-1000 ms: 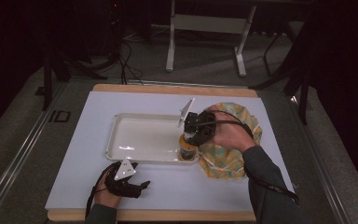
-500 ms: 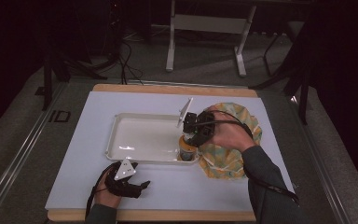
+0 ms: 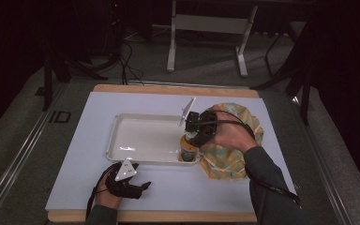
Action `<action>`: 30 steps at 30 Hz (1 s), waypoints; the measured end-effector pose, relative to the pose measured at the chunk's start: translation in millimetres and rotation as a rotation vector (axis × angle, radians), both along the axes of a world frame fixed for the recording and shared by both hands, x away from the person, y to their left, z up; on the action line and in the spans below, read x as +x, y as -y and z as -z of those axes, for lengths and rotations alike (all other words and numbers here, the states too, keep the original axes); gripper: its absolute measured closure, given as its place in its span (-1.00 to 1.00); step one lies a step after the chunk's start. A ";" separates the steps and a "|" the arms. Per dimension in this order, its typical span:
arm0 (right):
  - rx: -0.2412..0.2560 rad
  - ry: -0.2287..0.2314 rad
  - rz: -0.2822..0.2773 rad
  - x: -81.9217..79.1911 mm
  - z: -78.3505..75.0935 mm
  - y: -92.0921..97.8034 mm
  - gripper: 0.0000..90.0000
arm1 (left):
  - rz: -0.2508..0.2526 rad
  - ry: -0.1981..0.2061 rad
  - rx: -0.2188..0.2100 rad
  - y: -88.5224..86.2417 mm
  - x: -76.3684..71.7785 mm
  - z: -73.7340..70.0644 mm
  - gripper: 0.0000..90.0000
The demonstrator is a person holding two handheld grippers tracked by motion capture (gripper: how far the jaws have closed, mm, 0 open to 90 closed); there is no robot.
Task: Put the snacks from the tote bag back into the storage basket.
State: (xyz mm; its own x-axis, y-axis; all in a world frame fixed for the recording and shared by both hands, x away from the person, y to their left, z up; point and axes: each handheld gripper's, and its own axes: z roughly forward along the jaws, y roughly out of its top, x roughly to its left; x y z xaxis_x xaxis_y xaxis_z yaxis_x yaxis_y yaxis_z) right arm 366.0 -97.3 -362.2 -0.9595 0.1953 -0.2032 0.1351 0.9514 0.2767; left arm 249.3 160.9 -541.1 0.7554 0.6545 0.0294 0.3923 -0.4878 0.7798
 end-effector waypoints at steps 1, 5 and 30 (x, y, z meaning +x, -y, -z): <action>0.004 -0.003 -0.001 0.5 0.6 0.7 0.08 | 0.000 0.000 0.000 0.0 0.0 0.0 -0.58; 0.022 -0.011 0.014 1.1 1.8 3.0 0.05 | 0.000 0.000 0.000 0.0 -0.1 0.0 -0.58; 0.063 -0.014 0.037 -2.1 1.0 23.6 0.03 | -0.003 0.001 0.002 -0.1 0.0 -0.1 -0.58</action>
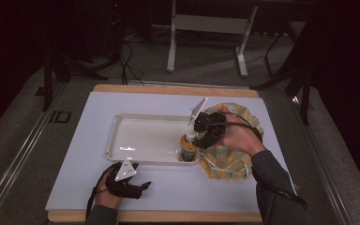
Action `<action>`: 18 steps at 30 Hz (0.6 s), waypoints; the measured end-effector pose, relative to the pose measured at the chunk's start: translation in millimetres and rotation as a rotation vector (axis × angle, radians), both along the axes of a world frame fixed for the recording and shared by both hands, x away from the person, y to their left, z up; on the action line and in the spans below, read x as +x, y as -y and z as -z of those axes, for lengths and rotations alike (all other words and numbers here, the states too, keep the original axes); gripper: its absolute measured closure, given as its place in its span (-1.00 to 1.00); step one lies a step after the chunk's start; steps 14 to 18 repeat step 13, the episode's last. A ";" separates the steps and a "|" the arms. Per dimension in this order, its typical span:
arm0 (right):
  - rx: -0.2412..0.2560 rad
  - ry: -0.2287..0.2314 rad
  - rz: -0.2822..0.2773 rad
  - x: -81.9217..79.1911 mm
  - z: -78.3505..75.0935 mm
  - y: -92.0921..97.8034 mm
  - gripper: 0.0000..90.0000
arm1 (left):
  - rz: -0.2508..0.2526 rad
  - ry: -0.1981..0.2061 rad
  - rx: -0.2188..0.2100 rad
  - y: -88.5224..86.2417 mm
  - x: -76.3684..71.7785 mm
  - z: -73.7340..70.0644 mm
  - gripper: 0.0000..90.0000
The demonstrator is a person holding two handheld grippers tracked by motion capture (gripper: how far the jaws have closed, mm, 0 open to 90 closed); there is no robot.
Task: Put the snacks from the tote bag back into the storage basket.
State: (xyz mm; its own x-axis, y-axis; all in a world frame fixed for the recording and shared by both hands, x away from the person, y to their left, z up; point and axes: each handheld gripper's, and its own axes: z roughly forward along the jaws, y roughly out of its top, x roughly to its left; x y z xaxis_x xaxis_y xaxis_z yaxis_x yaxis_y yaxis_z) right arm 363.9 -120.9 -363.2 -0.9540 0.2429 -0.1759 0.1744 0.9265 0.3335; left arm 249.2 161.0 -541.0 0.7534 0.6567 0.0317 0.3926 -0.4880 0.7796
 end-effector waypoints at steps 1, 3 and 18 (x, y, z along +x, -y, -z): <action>0.002 -0.002 0.008 -0.9 -0.3 1.4 0.03 | -0.001 -0.001 0.001 0.1 0.0 0.0 -0.58; 0.005 0.002 0.008 -1.1 -0.4 4.9 0.03 | -0.001 -0.001 0.002 -0.1 0.2 -0.1 -0.58; 0.029 0.004 0.042 -1.0 5.9 20.7 0.03 | -0.002 -0.005 -0.002 0.3 0.3 0.2 -0.58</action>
